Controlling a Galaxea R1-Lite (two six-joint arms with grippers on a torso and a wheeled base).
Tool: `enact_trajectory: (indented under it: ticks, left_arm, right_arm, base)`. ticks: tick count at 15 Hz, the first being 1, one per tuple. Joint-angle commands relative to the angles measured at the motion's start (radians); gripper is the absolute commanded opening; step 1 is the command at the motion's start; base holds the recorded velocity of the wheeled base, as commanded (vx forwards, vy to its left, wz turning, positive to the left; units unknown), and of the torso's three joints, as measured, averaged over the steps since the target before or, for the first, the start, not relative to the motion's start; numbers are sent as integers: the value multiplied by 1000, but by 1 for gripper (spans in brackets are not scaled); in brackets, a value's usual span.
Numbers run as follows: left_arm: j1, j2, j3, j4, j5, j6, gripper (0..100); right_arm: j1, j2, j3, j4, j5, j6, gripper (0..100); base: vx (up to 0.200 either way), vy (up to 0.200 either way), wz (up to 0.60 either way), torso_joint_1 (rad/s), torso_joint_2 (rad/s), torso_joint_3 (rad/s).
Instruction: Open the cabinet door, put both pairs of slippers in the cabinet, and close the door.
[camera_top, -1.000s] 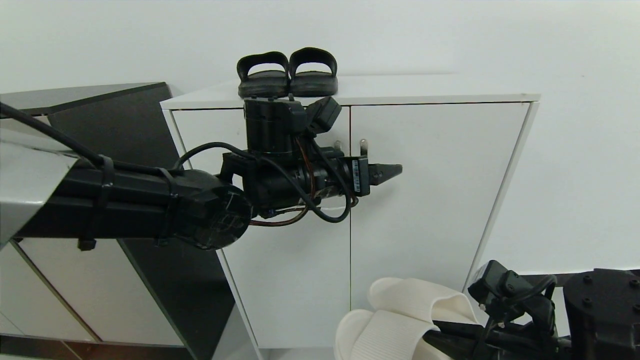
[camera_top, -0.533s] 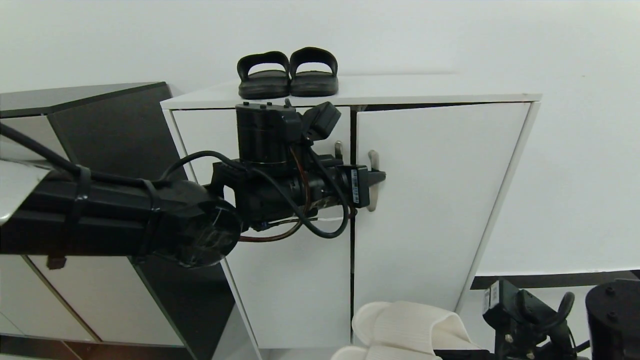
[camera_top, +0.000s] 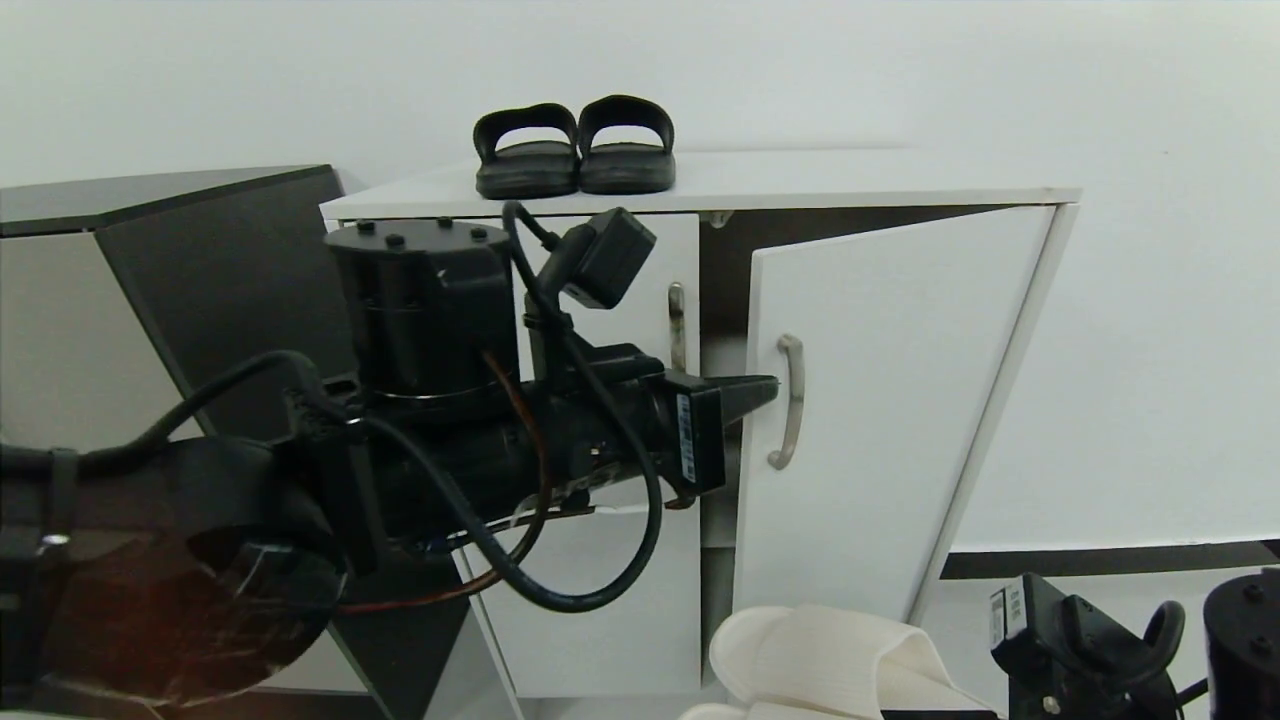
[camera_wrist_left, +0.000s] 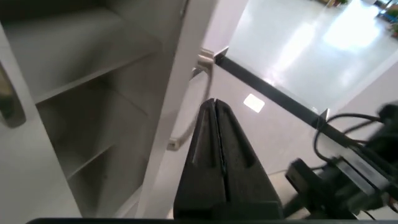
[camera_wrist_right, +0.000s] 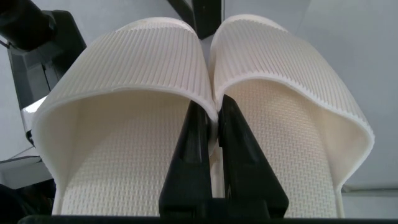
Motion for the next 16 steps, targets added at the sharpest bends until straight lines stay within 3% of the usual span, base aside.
enact_trajectory:
  ticks: [1, 2, 5, 6, 12, 16]
  left_arm:
    - [15, -81, 81, -46, 0, -2, 0]
    - [39, -75, 81, -62, -4, -5, 0]
    - [81, -55, 54, -109, -44, -99, 0]
    - [98, -40, 44, -135, -60, -110, 0]
    - [101, 129, -140, -125, -61, -110, 0]
    - [98, 183, -193, -117, -61, -111, 0]
  right_arm:
    - [0, 0, 0, -1, 0, 0, 0]
    - [0, 2, 0, -1, 0, 0, 0]
    - [-1, 2, 0, -1, 0, -1, 0]
    - [-1, 2, 0, -1, 2, -1, 0]
    - [0, 6, 0, 3, 2, -4, 0]
    - [2, 8, 15, 5, 3, -43, 0]
  base:
    - [0, 0, 0, 0, 0, 0]
    - [0, 0, 0, 0, 0, 0]
    - [0, 0, 0, 0, 0, 0]
    - [0, 0, 0, 0, 0, 0]
    - [0, 0, 0, 0, 0, 0]
    - [0, 0, 0, 0, 0, 0]
